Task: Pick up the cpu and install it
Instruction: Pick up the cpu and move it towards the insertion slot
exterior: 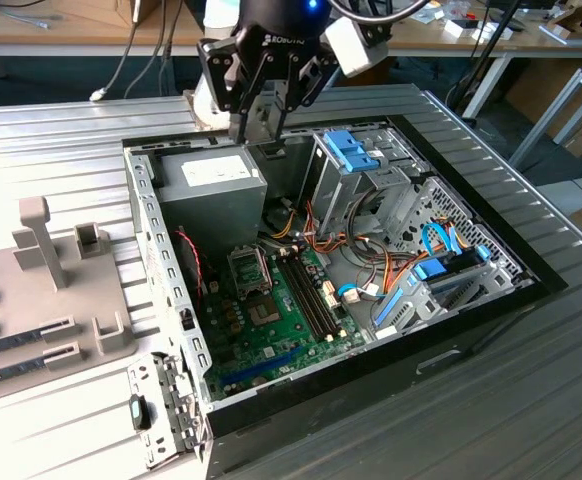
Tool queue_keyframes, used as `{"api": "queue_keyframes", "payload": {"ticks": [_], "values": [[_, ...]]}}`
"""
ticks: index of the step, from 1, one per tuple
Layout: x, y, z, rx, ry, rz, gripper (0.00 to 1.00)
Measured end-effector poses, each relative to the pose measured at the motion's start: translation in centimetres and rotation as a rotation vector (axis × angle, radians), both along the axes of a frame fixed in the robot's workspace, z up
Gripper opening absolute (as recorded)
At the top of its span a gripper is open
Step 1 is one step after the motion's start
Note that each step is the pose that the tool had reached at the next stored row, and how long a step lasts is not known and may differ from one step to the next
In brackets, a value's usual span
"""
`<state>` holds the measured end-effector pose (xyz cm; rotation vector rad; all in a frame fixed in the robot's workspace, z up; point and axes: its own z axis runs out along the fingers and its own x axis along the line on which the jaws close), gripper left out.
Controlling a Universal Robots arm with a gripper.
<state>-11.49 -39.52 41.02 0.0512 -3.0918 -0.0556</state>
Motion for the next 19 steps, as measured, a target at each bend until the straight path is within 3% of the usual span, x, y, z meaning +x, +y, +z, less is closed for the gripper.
{"api": "queue_keyframes", "payload": {"ticks": [19], "values": [[1.41, 0.0, -0.17, 0.0, 0.0, 0.0, 0.47]]}}
